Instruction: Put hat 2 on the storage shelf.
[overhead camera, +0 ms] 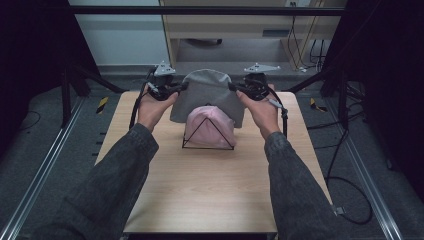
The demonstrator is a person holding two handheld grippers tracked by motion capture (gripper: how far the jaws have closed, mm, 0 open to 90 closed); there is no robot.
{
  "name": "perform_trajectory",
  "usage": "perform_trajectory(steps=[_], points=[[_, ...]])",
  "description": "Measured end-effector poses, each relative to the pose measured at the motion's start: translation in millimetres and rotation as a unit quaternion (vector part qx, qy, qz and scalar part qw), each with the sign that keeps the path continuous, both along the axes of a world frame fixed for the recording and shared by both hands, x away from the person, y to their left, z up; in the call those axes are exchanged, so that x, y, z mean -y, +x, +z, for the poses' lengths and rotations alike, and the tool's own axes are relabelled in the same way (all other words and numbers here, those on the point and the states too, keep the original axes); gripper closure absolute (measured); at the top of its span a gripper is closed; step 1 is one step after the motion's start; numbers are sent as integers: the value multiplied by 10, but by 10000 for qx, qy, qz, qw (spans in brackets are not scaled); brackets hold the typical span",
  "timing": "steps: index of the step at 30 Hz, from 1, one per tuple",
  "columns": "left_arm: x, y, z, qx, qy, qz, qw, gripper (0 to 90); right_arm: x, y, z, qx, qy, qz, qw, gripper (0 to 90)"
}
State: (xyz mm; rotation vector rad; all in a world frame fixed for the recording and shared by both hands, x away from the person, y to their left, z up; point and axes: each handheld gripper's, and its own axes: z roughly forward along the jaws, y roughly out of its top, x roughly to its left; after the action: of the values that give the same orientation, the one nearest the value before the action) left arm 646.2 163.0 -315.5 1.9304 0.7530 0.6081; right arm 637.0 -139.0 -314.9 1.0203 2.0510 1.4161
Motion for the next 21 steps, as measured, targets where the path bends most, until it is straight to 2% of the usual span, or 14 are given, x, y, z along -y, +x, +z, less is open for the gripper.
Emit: perform_trajectory(steps=[5,10,15,21], points=[[-28,-8,-126,-102,44,40,9999,863,-35,12,-115,-68,-65,24,10000,865],[-43,-27,-224,-119,129,46,9998,863,-66,17,-225,-140,-119,17,9998,865],[-60,-35,-304,-199,167,85,9996,863,-96,23,-289,-207,-159,47,9996,865],[-40,-46,-411,-276,285,76,9992,863,-96,35,-409,-374,-207,17,9991,864]])
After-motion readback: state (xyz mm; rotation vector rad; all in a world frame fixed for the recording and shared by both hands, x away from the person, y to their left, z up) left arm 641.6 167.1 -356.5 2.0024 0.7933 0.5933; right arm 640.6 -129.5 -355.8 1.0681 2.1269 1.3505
